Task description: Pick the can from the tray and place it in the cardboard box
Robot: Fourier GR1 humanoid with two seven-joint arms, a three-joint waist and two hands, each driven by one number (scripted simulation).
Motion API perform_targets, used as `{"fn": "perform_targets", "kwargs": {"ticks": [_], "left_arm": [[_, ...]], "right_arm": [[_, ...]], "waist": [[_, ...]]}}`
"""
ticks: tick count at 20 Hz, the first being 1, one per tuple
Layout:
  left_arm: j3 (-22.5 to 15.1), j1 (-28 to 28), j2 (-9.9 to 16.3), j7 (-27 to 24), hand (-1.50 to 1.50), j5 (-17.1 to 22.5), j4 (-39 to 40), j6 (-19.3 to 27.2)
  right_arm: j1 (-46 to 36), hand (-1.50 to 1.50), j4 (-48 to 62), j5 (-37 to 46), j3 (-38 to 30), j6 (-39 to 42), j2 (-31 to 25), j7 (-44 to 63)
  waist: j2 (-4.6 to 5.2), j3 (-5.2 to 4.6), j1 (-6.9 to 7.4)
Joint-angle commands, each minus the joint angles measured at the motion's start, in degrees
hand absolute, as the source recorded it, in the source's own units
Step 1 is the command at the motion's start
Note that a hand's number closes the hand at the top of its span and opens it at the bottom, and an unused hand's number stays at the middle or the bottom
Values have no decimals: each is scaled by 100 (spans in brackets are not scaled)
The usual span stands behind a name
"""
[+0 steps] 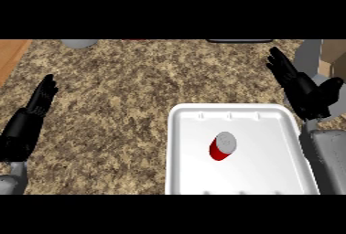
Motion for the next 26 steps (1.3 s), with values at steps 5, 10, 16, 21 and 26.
{"fn": "perform_targets", "kwargs": {"ticks": [5,10,16,21,26], "left_arm": [[-71,488,104,119,0,-453,410,178],[-254,583,-110,223,0,-425,458,166],[-591,511,-407,12,0,-702,731,236],[-623,70,-483,114,0,-869,1056,248],[-742,-67,-603,344,0,-944,925,192]], "right_arm": [[1563,-150,-1260,-385,-1125,-26,-181,-3023],[2648,-150,-686,-447,-2319,-1105,546,-4408],[4064,-150,-1110,645,-1867,-587,665,-7183],[5331,-150,-2103,1896,-1643,-1498,867,-6733],[6794,-150,-3883,2668,-989,-1348,1297,-5885]], "waist": [[55,82,-537],[133,90,-580],[135,41,-324],[151,20,-218],[144,20,-109]]}}
